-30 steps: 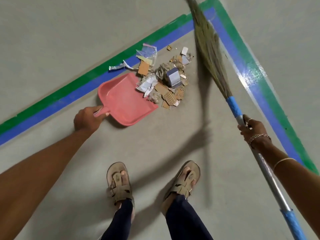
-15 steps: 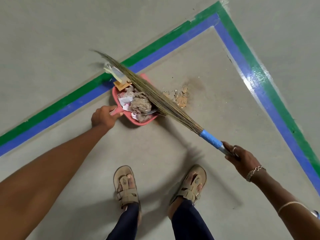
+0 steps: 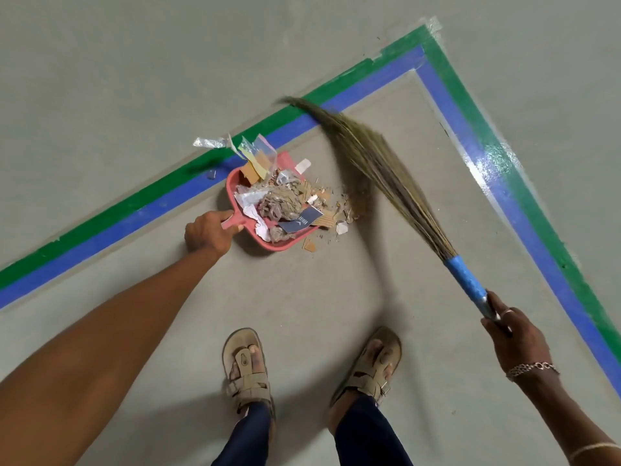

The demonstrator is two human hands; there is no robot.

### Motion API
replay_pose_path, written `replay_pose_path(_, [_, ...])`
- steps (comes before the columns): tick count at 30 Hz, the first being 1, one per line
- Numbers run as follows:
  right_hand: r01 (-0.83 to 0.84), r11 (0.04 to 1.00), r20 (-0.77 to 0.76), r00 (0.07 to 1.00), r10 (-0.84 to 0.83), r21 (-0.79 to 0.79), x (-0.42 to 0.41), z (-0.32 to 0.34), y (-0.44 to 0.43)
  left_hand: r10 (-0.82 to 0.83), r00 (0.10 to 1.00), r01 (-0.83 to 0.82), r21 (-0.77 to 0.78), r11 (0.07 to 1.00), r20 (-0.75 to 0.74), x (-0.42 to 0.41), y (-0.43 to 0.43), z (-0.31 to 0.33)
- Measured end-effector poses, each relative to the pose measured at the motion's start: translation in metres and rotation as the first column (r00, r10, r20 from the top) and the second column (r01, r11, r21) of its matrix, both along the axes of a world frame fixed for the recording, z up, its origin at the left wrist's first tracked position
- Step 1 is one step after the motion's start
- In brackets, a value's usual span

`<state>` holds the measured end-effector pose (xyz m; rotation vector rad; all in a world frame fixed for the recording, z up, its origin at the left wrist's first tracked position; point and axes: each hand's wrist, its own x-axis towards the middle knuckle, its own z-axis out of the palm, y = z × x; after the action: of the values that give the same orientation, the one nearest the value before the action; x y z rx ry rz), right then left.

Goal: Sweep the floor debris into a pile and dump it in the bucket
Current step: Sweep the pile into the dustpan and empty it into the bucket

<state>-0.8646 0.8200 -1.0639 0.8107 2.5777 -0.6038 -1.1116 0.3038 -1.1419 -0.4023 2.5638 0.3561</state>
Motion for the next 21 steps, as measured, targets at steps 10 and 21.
replay_pose_path(10, [0.11, 0.994, 0.167, 0.98, -0.108, 0.0, 0.051, -0.038, -0.005, -0.174, 0.982, 0.175, -0.002, 0.985, 0.073, -0.018, -0.026, 0.0])
replay_pose_path(21, [-0.014, 0.951, 0.189, 0.979, 0.075, -0.309, 0.076, -0.06, -0.074, -0.235, 0.967, 0.234, 0.022, 0.972, 0.103, -0.009, -0.028, -0.004])
